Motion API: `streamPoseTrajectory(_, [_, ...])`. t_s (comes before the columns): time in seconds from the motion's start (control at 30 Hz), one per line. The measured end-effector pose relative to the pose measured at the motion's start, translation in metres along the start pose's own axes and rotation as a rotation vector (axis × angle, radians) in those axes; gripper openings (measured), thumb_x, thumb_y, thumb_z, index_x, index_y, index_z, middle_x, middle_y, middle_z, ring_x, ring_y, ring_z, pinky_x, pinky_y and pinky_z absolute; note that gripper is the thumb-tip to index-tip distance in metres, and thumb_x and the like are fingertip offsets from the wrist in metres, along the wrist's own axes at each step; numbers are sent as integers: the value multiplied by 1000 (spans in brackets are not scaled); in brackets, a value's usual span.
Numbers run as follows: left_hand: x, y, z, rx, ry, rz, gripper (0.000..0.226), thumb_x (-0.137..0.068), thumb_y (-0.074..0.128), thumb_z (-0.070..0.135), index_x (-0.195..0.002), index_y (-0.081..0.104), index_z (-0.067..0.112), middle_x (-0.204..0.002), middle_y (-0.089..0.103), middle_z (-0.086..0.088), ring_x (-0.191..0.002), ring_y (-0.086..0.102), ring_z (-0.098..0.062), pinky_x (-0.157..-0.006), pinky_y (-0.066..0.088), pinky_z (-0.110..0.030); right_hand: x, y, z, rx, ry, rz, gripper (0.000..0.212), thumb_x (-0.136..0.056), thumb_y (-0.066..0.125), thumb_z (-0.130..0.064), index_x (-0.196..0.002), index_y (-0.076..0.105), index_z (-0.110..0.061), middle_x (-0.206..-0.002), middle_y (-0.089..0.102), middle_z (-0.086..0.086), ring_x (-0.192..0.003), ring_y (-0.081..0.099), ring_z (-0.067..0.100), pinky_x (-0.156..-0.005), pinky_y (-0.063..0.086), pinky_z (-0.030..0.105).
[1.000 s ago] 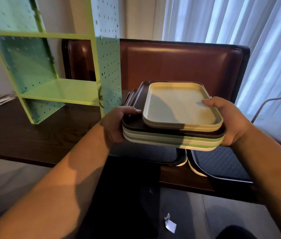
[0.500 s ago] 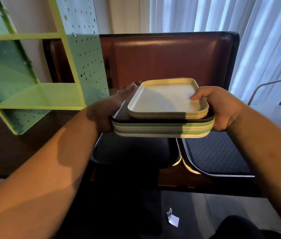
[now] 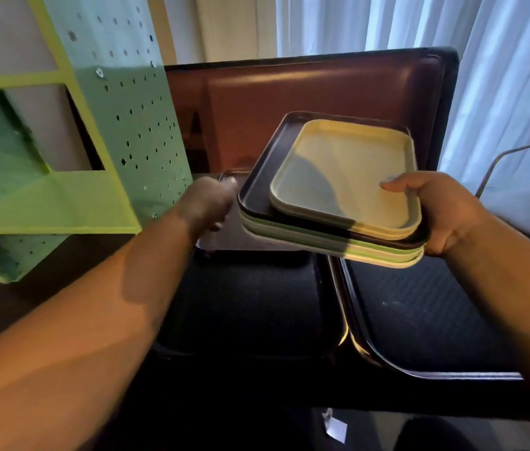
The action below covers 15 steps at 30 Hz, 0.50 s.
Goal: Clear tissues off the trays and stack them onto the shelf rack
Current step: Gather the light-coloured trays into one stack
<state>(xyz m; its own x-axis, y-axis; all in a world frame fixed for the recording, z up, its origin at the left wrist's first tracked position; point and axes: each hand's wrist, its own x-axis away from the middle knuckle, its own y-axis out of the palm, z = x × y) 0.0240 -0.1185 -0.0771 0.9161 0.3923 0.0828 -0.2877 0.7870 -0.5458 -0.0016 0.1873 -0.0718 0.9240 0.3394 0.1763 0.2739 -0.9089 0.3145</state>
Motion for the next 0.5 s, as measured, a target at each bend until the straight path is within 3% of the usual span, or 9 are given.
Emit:
streamPoseTrajectory(0.07, [-12,14,-6,-445,53,163,23,-88,58,20,-99,69,3,-109,70,-20,-95,66,-35,-76,52,-35,-7,-5,-1,-9,-19,41,30,-94,52,-11,-122,63,-14,-93,75,11,-88,72,32,-76,59,44])
streamPoseTrajectory(0.13, [-23,25,-10,-631,-23,212,40,-84,56,22,-117,68,3,-127,63,-21,-112,62,-39,-92,53,-39,-14,-11,-3,-20,-15,71,33,-93,52,-10,-125,61,-15,-98,74,12,-91,72,33,-72,61,43])
streamPoseTrajectory(0.23, [-40,31,-16,-896,-200,149,65,-80,56,35,-141,55,13,-146,49,-15,-131,49,-37,-109,43,-46,-24,-19,-3,-56,-2,116,39,-91,53,-9,-128,61,-13,-105,74,14,-90,74,35,-69,62,45])
streamPoseTrajectory(0.3, [-46,35,-17,-967,-270,137,71,-82,58,38,-148,46,15,-149,46,-14,-136,46,-35,-109,41,-44,-30,-22,-1,-68,-4,132,43,-89,52,-8,-131,61,-13,-114,73,15,-97,74,37,-75,61,48])
streamPoseTrajectory(0.37, [-51,37,-20,-1016,-213,128,60,-87,57,28,-144,51,11,-144,52,-16,-130,52,-36,-103,46,-41,-34,-23,1,-63,-11,134,43,-89,52,-7,-132,61,-14,-119,72,15,-104,71,39,-84,59,51])
streamPoseTrajectory(0.5, [-51,32,-33,-1040,-44,191,42,-88,50,7,-127,65,2,-124,64,-22,-114,63,-40,-93,56,-44,-36,-23,4,-43,-17,117,33,-92,50,-7,-122,64,-13,-100,75,14,-97,72,37,-86,57,50])
